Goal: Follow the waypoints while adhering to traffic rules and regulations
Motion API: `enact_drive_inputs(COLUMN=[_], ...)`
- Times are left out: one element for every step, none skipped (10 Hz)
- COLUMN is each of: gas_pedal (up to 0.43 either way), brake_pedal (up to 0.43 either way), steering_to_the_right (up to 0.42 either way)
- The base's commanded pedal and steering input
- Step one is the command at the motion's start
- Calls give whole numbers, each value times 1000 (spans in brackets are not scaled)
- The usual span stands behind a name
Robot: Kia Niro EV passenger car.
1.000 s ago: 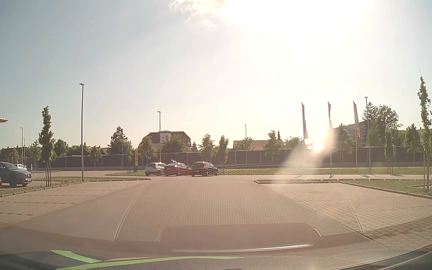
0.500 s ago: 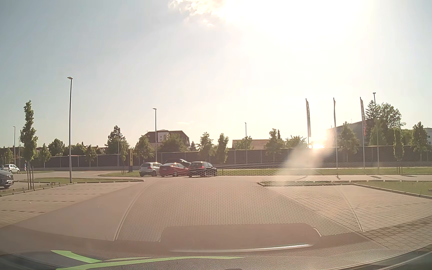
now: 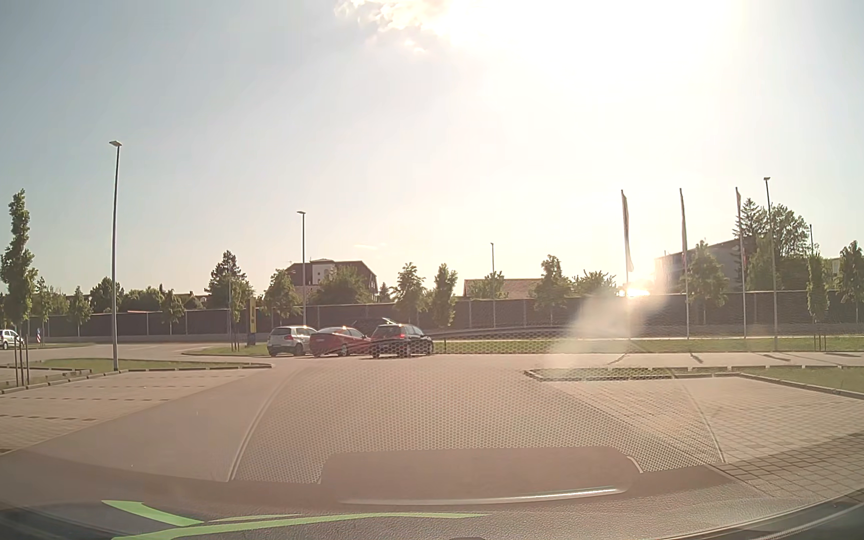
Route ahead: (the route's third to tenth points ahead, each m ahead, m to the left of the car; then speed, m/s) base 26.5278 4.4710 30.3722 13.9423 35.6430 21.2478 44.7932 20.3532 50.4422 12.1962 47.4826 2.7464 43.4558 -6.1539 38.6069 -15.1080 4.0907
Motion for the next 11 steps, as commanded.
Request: enact_drive_inputs(gas_pedal=[0,0,0,0,0,0,0,0,8,8,8], brake_pedal=[0,0,0,0,0,0,0,0,0,0,0], steering_to_the_right=[1,1,0,0,0,0,0,0,0,1,0])
